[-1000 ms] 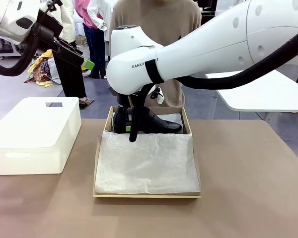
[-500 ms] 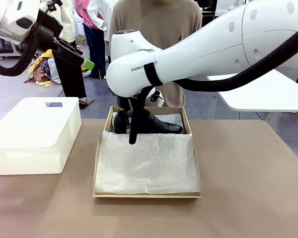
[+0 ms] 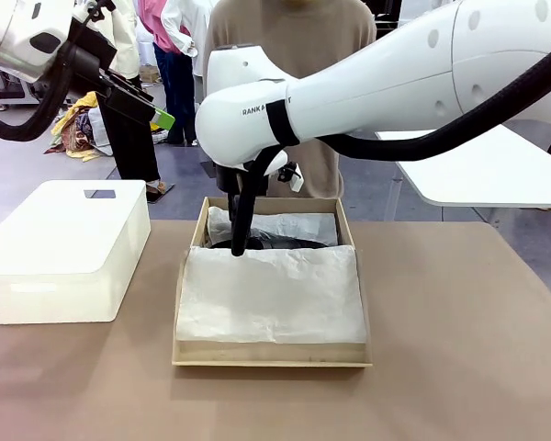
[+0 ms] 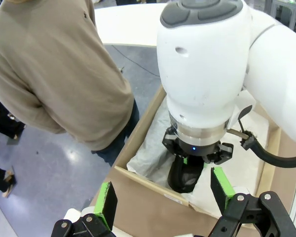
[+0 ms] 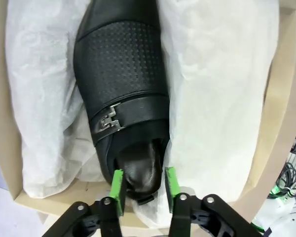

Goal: Pack the shoes into the box.
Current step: Place the other shoe of the Shoes into the Shoes Box.

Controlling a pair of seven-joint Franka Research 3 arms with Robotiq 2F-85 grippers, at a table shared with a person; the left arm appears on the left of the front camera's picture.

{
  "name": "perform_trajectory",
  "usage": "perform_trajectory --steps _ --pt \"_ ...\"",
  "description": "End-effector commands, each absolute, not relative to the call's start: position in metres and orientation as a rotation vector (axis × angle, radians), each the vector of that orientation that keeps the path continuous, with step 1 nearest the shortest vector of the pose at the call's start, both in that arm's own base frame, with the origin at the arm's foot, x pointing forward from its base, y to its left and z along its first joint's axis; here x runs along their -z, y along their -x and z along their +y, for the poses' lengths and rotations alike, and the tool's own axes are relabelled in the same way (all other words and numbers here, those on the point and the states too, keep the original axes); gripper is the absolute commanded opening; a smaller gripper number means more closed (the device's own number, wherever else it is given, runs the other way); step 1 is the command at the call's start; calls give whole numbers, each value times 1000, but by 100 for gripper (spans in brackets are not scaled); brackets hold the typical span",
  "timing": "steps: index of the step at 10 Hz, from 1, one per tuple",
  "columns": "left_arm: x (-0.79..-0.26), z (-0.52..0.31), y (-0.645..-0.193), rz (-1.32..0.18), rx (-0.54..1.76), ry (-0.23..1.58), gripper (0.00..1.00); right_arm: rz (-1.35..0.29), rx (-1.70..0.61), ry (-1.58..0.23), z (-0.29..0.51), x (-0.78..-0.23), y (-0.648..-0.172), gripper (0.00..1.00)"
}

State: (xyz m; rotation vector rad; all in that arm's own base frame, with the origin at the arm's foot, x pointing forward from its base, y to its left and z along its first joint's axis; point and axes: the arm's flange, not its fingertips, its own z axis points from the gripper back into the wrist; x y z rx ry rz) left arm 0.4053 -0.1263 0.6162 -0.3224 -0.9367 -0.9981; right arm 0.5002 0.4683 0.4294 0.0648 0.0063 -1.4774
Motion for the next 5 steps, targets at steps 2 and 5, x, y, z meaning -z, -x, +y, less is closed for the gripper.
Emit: perform_trajectory --steps 2,5 --pt "-614 -124 -408 -950 1017 342 100 8 1470 -74 457 -456 -503 100" --pt "-614 -124 -408 -950 1017 342 100 21 1459 -71 455 -463 -500 100"
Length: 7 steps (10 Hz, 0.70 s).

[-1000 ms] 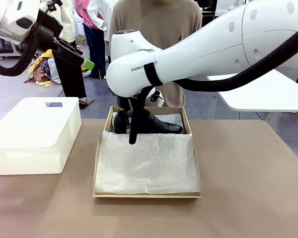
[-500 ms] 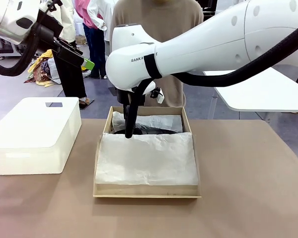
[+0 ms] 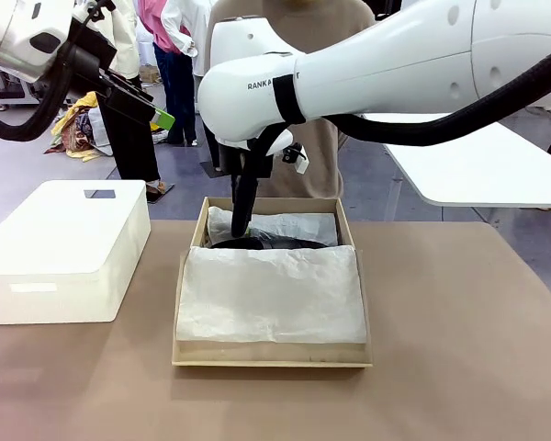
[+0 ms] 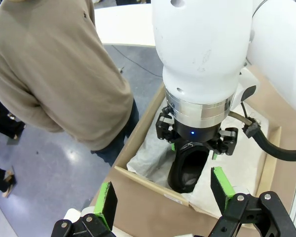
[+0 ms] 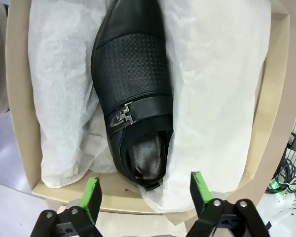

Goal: Pack the shoes into the box.
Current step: Place the other shoe of the Shoes into the Shoes Box.

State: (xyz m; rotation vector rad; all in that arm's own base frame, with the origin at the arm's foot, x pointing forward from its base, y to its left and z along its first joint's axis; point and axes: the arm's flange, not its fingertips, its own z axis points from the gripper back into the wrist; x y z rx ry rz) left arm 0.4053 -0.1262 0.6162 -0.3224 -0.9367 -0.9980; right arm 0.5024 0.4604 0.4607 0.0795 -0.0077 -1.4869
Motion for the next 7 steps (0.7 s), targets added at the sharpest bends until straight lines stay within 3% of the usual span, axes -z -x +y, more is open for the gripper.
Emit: perform_trajectory --steps 1,7 --pt "-614 -124 -408 -950 1017 342 100 22 1461 -69 451 -465 -498 100" --pt "-614 -124 -408 -950 1017 342 100 -3 1486 -81 458 -467 -500 100"
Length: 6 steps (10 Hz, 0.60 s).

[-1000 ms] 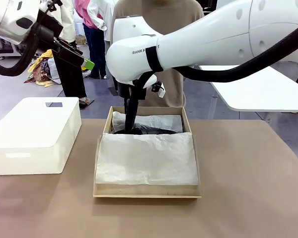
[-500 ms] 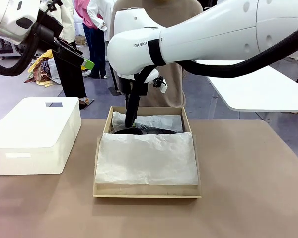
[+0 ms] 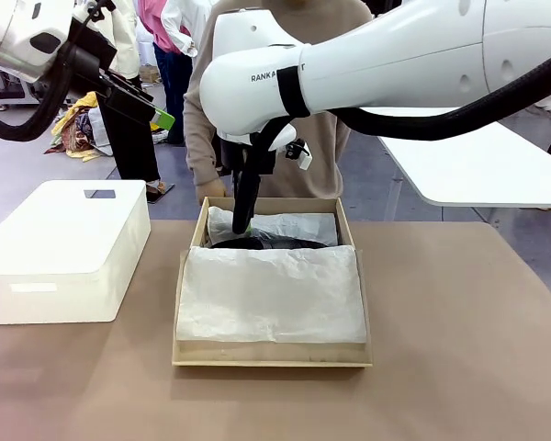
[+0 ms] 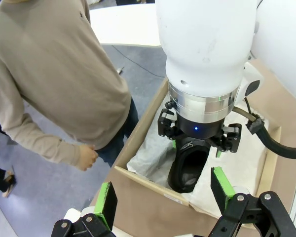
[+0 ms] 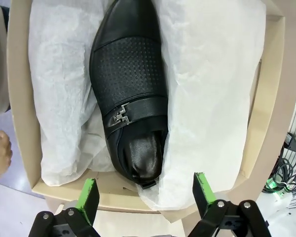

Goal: Pack the shoes into the box.
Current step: Place the other shoe of the Shoes into the Shoes Box, then close the Shoes Box.

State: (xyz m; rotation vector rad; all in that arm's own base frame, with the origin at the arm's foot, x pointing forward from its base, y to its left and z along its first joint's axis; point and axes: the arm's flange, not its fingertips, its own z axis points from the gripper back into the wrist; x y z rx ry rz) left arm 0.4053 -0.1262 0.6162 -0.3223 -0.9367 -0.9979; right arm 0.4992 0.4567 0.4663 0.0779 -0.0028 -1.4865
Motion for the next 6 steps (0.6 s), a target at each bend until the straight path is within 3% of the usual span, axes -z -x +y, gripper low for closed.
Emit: perform_trajectory --steps 1,6 --pt "-614 -124 -408 -950 1017 342 100 -3 1486 -81 458 -467 -500 100" --pt "-614 -124 -408 -950 1017 342 100 -2 1486 -75 457 -464 -500 100"
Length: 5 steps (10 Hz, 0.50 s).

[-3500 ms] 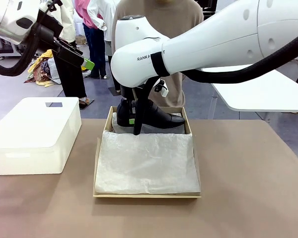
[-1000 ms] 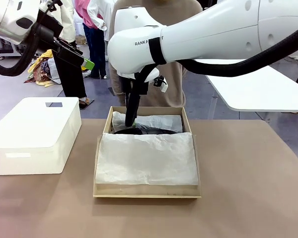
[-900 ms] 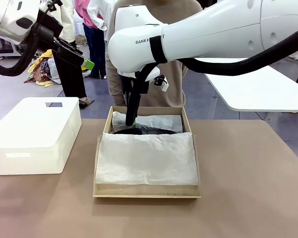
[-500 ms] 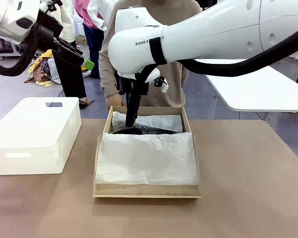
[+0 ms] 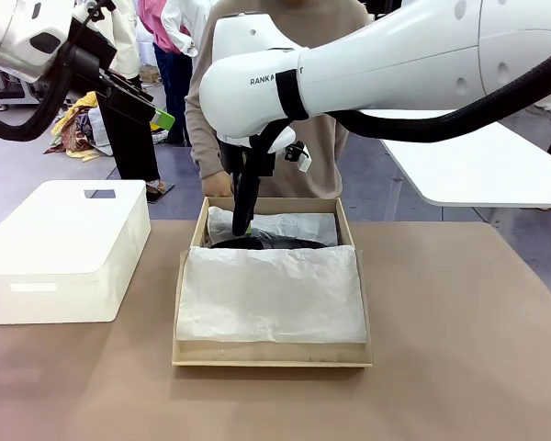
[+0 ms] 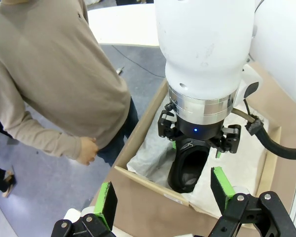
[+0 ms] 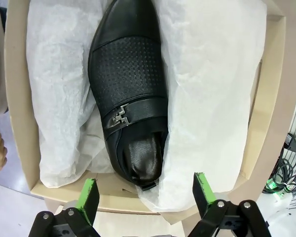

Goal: Pack the shoes into the box.
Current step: Close the Shoes Box.

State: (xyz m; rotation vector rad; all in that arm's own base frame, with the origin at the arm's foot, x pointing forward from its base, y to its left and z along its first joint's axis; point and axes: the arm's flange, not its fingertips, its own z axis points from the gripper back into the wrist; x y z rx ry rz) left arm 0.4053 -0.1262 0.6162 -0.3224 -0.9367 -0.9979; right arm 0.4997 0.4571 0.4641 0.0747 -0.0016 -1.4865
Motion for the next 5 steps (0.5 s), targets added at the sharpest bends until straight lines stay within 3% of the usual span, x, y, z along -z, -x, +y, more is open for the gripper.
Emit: perform_trajectory --steps 1,5 --pt "-614 -124 -408 -950 1017 342 100 -19 1436 -70 446 -477 -495 100" --pt "-614 -124 -408 -950 1017 342 100 -178 1037 -12 373 -517 -462 100"
